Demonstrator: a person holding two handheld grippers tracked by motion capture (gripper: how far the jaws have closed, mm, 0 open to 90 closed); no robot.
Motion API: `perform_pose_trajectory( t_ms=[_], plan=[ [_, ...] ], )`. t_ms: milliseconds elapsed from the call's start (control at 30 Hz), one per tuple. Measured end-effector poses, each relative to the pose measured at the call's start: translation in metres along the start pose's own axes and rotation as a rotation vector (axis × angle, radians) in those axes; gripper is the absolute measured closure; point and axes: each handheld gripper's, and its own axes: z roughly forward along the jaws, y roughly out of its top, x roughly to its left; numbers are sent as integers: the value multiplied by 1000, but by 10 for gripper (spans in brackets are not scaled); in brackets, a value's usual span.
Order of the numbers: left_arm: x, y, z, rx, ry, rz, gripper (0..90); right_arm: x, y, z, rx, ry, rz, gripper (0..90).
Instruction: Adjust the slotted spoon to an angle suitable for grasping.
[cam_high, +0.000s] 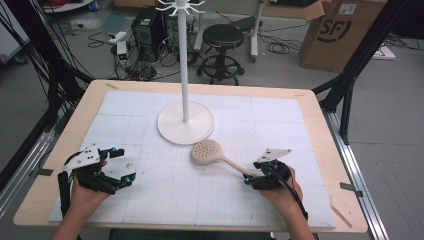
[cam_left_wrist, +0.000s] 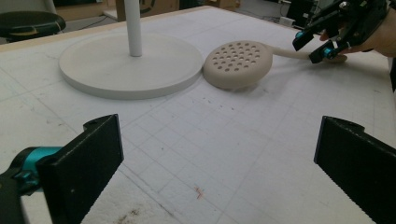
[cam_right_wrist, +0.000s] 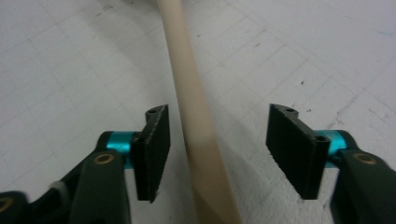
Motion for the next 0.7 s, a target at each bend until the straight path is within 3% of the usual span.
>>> perform_pose_trajectory(
  t_ms=[233,467,567,700],
  plan=[
    [1,1,0,-2,-3,-3,18,0,0,1,22,26,-14,524],
    [-2,3,4,-6,-16,1,18,-3,3,3,27,58,-21,561],
    [-3,3,5,-2,-18,-1,18,-1,4,5,38,38,-39,528],
    [-3,4,3,-4,-19,5,18,-2,3,7,43,47,-25,592]
  ],
)
